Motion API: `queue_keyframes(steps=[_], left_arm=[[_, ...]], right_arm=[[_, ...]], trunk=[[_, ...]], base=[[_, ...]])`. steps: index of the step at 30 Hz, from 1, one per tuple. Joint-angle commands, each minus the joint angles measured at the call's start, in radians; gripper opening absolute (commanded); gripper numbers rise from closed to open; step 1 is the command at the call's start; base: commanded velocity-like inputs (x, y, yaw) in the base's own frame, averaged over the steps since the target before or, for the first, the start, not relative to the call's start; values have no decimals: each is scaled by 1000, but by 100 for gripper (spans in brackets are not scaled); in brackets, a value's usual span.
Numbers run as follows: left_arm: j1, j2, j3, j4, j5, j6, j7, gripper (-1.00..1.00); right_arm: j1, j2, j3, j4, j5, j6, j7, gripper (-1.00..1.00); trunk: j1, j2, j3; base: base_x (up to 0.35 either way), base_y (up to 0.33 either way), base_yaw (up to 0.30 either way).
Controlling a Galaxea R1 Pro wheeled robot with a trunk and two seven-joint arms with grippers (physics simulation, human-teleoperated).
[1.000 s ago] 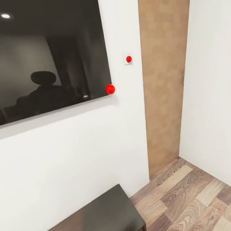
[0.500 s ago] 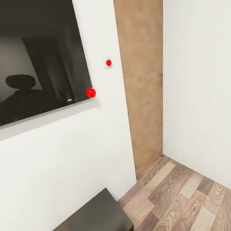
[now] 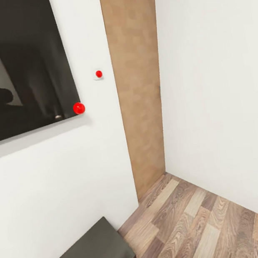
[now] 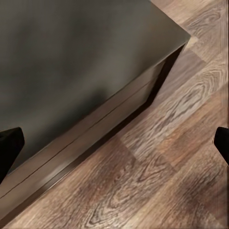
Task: In the bedroom, move the book from the bed onto either nightstand, and place the two sandals side by side next to the bed.
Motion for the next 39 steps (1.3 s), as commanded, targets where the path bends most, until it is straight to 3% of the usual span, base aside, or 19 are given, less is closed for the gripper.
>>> queue_keyframes(steps=[1, 25, 39], left_arm=[[0, 0, 1, 0, 0, -3, 0, 100], [0, 0, 1, 1, 0, -3, 0, 100], [0, 0, 1, 0, 0, -3, 0, 100]], right_arm=[[-1, 0, -2, 1, -6, 0, 6, 100], [-1, 0, -2, 1, -6, 0, 6, 100], [-1, 2, -2, 2, -6, 0, 5, 100]], trunk=[[0, -1, -1], [0, -1, -1], [0, -1, -6]], base=[[0, 0, -282], [0, 0, -269], [0, 0, -84]])
